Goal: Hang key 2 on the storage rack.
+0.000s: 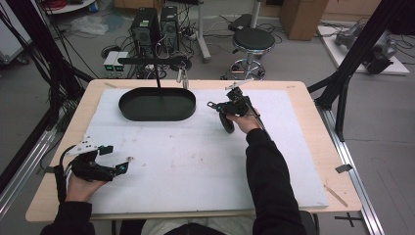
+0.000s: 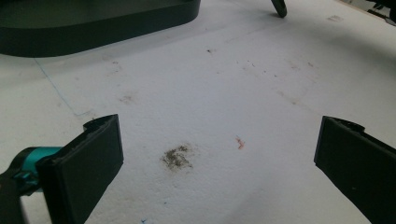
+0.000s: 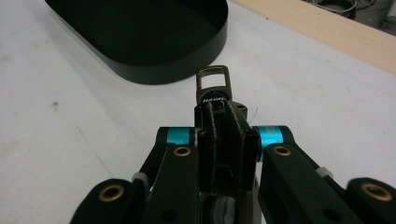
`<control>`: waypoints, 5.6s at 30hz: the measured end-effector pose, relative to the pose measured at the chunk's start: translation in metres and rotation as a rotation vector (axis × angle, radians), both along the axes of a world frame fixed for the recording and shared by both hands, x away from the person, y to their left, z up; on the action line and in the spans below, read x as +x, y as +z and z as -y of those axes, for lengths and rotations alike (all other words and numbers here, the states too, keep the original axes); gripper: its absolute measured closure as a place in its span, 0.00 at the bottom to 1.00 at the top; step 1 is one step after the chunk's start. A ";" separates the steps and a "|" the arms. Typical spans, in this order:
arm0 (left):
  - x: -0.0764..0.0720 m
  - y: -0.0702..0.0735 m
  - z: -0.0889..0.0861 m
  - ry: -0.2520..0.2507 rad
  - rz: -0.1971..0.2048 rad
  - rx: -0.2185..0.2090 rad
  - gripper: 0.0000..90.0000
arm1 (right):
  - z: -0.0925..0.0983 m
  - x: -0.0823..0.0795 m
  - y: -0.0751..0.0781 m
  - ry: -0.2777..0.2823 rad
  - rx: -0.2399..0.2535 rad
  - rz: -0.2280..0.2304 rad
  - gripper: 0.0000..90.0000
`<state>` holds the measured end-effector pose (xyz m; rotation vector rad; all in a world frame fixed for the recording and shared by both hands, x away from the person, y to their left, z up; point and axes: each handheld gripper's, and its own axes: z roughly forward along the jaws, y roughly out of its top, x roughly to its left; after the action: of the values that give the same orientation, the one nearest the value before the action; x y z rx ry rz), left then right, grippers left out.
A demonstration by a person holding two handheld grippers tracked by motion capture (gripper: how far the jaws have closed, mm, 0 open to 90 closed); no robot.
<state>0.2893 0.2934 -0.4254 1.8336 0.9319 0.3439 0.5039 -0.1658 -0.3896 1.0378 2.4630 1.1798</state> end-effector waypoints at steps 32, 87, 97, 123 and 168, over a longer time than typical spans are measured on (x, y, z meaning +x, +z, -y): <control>0.001 0.003 -0.001 0.009 0.030 -0.028 0.02 | 0.018 -0.012 0.067 -0.010 0.152 0.077 0.92; 0.003 0.001 -0.001 0.000 0.025 -0.029 0.02 | -0.127 0.018 0.145 0.186 0.076 0.171 0.92; 0.003 0.001 -0.001 0.004 0.024 -0.030 0.02 | -0.145 0.032 0.139 0.153 0.058 0.163 0.91; 0.004 0.001 -0.001 -0.003 0.026 -0.027 0.02 | -0.177 0.031 0.096 0.035 -0.108 0.247 0.91; 0.004 0.000 0.002 -0.004 0.019 -0.010 0.02 | -0.137 0.019 0.070 0.003 0.043 0.104 0.01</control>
<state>0.2930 0.2917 -0.4256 1.8195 0.9159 0.3527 0.5227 -0.0289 -0.3196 0.9591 2.3709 1.2598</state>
